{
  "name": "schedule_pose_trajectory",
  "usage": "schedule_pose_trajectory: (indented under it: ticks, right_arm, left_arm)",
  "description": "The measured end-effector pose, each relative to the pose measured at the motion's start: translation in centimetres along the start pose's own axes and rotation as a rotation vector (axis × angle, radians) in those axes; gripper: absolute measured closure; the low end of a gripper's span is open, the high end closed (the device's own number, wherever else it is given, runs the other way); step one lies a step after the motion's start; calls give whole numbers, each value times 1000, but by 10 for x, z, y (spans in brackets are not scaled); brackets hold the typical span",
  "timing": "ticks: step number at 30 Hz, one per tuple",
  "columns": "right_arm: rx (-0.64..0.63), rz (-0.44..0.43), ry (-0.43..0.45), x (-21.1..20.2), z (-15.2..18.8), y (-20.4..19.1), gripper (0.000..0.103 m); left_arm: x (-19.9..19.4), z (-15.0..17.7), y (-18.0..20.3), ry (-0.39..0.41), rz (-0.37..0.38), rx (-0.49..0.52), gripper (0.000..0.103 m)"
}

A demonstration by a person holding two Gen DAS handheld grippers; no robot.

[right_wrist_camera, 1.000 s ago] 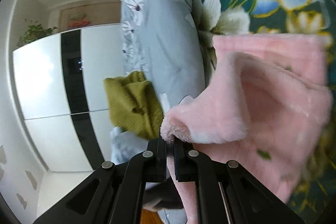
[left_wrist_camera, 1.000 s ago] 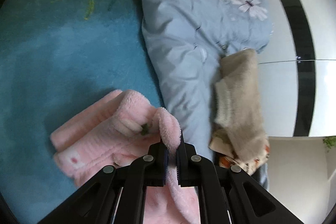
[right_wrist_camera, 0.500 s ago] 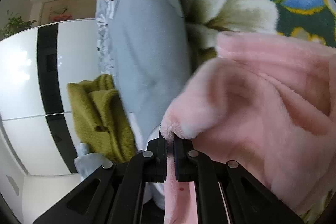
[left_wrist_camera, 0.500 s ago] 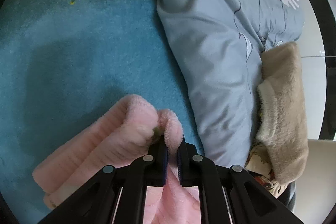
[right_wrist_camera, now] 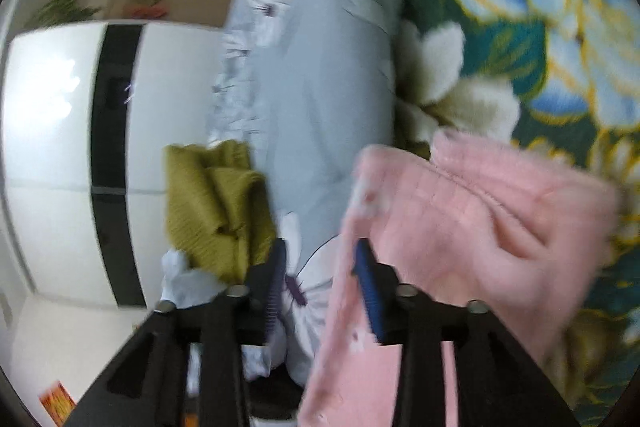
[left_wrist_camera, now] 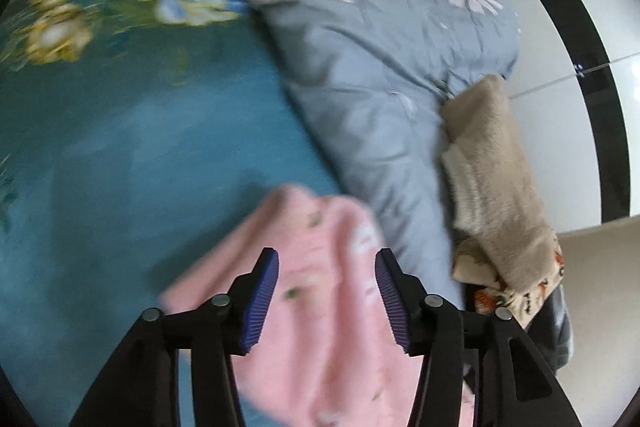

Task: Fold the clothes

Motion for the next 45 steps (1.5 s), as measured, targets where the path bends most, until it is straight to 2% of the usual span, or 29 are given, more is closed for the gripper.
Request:
schedule_pose_trajectory:
  ticks: [2, 4, 9, 11, 14, 17, 19, 23, 29, 32, 33, 34, 35, 36, 37, 38, 41, 43, 45]
  right_arm:
    - [-2, 28, 8, -26, 9, 15, 54]
    - [-5, 56, 16, -52, 18, 31, 54]
    - [-10, 125, 35, -118, 40, 69, 53]
    - [34, 137, 41, -126, 49, 88, 53]
    - [73, 109, 36, -121, 57, 102, 52]
    - [91, 64, 40, -106, 58, 104, 39]
    - [78, 32, 42, -95, 56, 96, 39]
    - [17, 35, 33, -65, 42, 79, 39]
    - [-36, 147, 53, -35, 28, 77, 39]
    - [-26, 165, 43, -29, 28, 70, 40]
    - [-23, 170, 40, -27, 28, 68, 43]
    - [-19, 176, 37, -25, 27, 66, 47]
    - [-16, 182, 33, -23, 27, 64, 58]
    - [-13, 187, 30, -21, 27, 61, 68]
    - [-9, 193, 26, -19, 27, 59, 74]
    - [-6, 199, 23, -17, 27, 57, 84]
    - [-15, 170, 20, -17, 26, 36, 88]
    - [-30, 106, 30, -28, 25, 14, 89]
    - [-51, 44, 35, -42, 24, -7, 90]
  left_arm:
    - [2, 15, -25, -18, -37, -22, 46]
    - [7, 30, -49, -37, -60, -55, 46]
    - [25, 64, -68, -97, -8, -104, 44]
    - [35, 71, -64, -109, 8, -100, 43]
    - [45, 75, -59, -92, 2, -99, 43]
    - [47, 75, -60, -50, -5, -120, 43]
    - [49, 75, -62, -30, -11, -137, 43]
    - [50, 74, -66, 13, -26, -153, 43]
    - [49, 71, -64, 46, -48, -177, 43]
    - [48, 69, -64, 43, -54, -210, 43]
    - [48, 68, -64, 38, -59, -220, 45]
    - [47, 68, -63, 36, -66, -223, 53]
    - [46, 67, -61, 37, -76, -213, 59]
    - [43, 66, -59, 39, -87, -200, 73]
    - [41, 64, -56, 43, -97, -181, 79]
    - [37, 62, -52, 46, -97, -168, 81]
    - [19, 49, -31, 62, -54, -143, 84]
    - [1, 37, -9, 79, -1, -118, 85]
    - [-30, 26, 13, 112, 71, -50, 85]
Point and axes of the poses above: each gripper's, at about its wrist camera, not at the fingertips, and x roughly the way its jaws point, y to its right, z to its underside, the point moved 4 cm from there along x, roughly the way its jaws point, and after that the axes turned 7 degrees about -z, right-handed, at the moved point
